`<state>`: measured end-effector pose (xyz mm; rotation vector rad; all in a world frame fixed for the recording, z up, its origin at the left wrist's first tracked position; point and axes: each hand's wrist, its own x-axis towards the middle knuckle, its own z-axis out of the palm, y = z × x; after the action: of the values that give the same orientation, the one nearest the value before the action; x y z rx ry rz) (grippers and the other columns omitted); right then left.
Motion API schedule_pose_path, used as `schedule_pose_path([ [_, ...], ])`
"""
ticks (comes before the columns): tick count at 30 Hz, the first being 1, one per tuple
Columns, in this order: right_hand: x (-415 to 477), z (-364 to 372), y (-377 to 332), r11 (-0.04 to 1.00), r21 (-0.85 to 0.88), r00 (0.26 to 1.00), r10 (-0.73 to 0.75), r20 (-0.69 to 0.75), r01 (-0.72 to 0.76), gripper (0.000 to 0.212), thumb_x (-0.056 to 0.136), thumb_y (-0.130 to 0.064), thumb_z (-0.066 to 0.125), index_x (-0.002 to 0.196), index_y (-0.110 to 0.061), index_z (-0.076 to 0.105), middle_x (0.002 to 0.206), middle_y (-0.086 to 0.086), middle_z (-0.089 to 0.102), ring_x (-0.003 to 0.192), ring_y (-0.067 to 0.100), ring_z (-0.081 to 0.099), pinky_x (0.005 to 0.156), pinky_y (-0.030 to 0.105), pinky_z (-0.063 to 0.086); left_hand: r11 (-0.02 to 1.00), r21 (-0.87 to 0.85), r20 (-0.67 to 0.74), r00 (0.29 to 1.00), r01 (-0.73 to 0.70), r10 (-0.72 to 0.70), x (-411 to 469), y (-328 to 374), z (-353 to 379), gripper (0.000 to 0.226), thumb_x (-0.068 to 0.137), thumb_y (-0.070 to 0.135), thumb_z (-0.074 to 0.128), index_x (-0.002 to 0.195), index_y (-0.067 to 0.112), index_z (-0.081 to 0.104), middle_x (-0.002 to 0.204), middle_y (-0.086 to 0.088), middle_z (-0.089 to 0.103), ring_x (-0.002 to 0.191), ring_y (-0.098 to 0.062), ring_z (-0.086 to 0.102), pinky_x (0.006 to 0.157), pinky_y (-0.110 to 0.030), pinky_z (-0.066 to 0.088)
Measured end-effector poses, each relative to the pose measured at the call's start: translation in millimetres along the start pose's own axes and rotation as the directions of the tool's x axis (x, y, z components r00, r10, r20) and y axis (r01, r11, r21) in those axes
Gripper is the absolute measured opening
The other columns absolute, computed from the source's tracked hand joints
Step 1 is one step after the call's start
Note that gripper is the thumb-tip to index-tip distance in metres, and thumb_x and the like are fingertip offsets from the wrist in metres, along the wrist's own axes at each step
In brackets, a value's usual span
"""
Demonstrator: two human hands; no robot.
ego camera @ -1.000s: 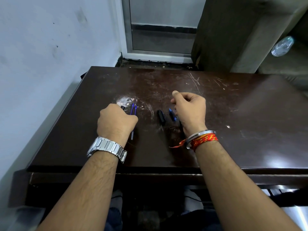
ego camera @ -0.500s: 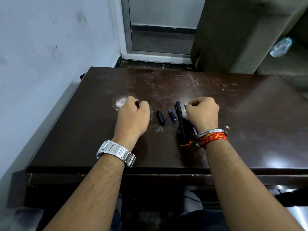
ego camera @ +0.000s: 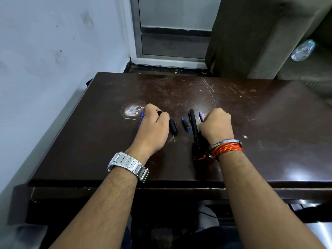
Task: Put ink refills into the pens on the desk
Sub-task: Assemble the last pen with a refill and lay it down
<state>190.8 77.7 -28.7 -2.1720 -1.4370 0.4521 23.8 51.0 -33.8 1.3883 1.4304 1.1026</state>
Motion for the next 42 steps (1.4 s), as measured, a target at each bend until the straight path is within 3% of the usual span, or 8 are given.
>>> schedule_pose_path([
  [5,-1,2,-3,0.992,0.082,0.993,-0.095,-0.063,0.100,0.016,0.089,-0.004,0.054,0.094,0.001,0.068,0.097,0.020,0.068,0.092,0.034,0.065,0.075,0.032,0.052,0.998,-0.042,0.085,0.995,0.051,-0.047,2,-5,3,0.011,0.093,0.021,0.035,0.086,0.029,0.030,0.073,0.003,0.038,0.053,-0.007,0.036,0.049,-0.029,0.032],
  [10,-12,2,-26,0.810,0.555,0.980,-0.124,-0.157,0.191,0.022,0.096,-0.017,0.058,0.113,-0.016,0.072,0.084,-0.014,0.066,0.075,0.000,0.061,0.066,0.010,0.044,0.993,0.110,0.069,0.997,-0.046,0.039,3,-10,5,0.011,0.096,0.031,0.053,0.091,0.033,0.044,0.079,0.006,0.054,0.050,0.008,0.052,0.046,-0.014,0.040],
  [13,-18,3,-34,0.632,0.753,0.983,-0.135,-0.125,0.182,0.017,0.097,-0.014,0.058,0.107,-0.020,0.071,0.069,-0.011,0.062,0.054,-0.003,0.055,0.055,0.016,0.051,0.996,0.054,0.018,0.997,-0.074,0.073,4,-13,5,0.012,0.090,0.032,0.067,0.089,0.036,0.056,0.078,0.010,0.064,0.058,0.007,0.058,0.059,-0.025,0.052],
  [19,-21,1,-40,0.465,0.861,0.978,-0.107,-0.179,0.208,0.015,0.097,-0.010,0.060,0.104,-0.016,0.072,0.077,-0.006,0.065,0.068,0.002,0.059,0.069,0.023,0.057,0.985,0.033,0.025,0.985,-0.170,0.170,2,-11,3,0.015,0.079,0.025,0.080,0.083,0.036,0.070,0.079,0.015,0.072,0.077,-0.010,0.070,0.071,-0.026,0.059],
  [24,-21,-2,-42,0.359,0.908,0.977,-0.093,-0.193,0.214,0.014,0.097,-0.008,0.059,0.104,-0.013,0.070,0.077,-0.003,0.064,0.070,0.008,0.060,0.068,0.024,0.057,0.982,0.076,0.040,0.984,-0.175,0.172,1,-10,3,0.016,0.079,0.023,0.082,0.084,0.034,0.072,0.077,0.018,0.073,0.073,-0.003,0.068,0.070,-0.024,0.057],
  [34,-29,6,-41,0.490,0.856,0.967,-0.252,-0.041,0.164,0.010,0.093,-0.010,0.065,0.092,-0.017,0.073,0.068,-0.003,0.062,0.056,0.002,0.055,0.055,0.023,0.053,0.979,0.046,-0.013,0.980,-0.197,0.198,1,-7,1,0.016,0.080,0.021,0.080,0.085,0.034,0.073,0.078,0.020,0.074,0.070,0.001,0.069,0.065,-0.018,0.054],
  [39,-23,7,-39,0.455,0.888,0.978,-0.207,0.040,0.060,0.020,0.084,-0.016,0.058,0.077,-0.015,0.077,0.064,-0.006,0.067,0.060,0.002,0.059,0.059,0.022,0.048,0.983,0.012,-0.081,0.980,-0.182,0.183,4,-8,0,0.015,0.083,0.016,0.079,0.093,0.026,0.075,0.083,0.009,0.076,0.071,-0.005,0.071,0.068,-0.022,0.056],
  [42,-18,7,-30,0.648,0.759,0.989,-0.141,0.039,0.063,0.028,0.085,-0.017,0.050,0.081,-0.019,0.077,0.075,-0.003,0.071,0.068,0.008,0.061,0.068,0.032,0.052,0.985,0.003,-0.107,0.980,-0.170,0.169,4,-9,-1,0.016,0.084,0.016,0.079,0.094,0.027,0.075,0.084,0.008,0.077,0.070,-0.003,0.069,0.068,-0.020,0.055],
])
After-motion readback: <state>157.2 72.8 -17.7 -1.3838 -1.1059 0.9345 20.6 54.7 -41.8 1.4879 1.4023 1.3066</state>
